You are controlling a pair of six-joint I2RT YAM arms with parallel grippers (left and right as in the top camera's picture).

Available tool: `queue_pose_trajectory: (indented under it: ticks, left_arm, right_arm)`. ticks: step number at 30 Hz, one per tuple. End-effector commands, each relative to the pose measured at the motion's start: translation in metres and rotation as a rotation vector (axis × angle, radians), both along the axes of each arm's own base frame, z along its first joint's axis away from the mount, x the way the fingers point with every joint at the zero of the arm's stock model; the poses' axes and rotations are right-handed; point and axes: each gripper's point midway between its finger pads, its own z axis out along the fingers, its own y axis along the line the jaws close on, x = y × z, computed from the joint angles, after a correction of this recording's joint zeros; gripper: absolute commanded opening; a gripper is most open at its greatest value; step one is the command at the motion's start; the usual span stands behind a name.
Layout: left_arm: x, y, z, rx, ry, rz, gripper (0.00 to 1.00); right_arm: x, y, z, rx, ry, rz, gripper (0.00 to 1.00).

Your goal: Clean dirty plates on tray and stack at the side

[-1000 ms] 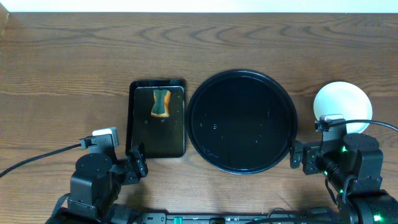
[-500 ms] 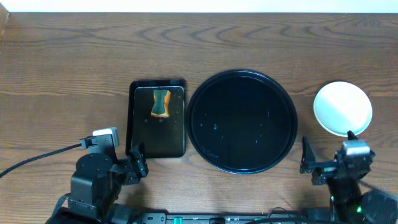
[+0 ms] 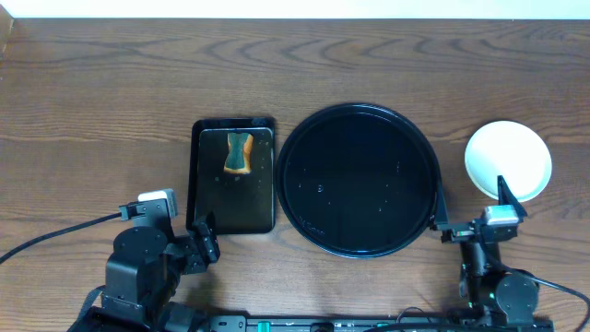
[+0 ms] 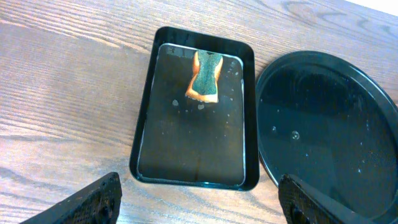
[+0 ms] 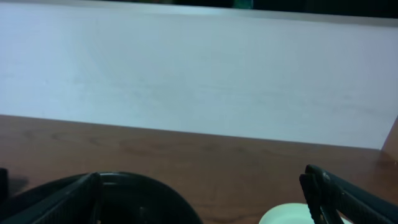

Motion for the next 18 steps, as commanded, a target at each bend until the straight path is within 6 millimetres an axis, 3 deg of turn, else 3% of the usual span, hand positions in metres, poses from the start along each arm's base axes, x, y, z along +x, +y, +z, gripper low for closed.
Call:
queue_pose_trajectory:
  ticks: [1, 5, 18]
  left_arm:
    - [0.0, 0.001, -0.001, 0.002, 0.002, 0.003, 0.82]
    - [0.0, 0.001, -0.001, 0.002, 0.002, 0.003, 0.82]
    - [0.0, 0.001, -0.001, 0.002, 0.002, 0.003, 0.82]
  right_arm:
    - [0.005, -0.007, -0.029, -0.023, 0.055, -0.036, 0.99]
    - [0.004, -0.004, -0.062, -0.027, 0.19, -0.018, 0.99]
    - [0.005, -0.004, -0.06, -0.018, 0.185, -0.018, 0.99]
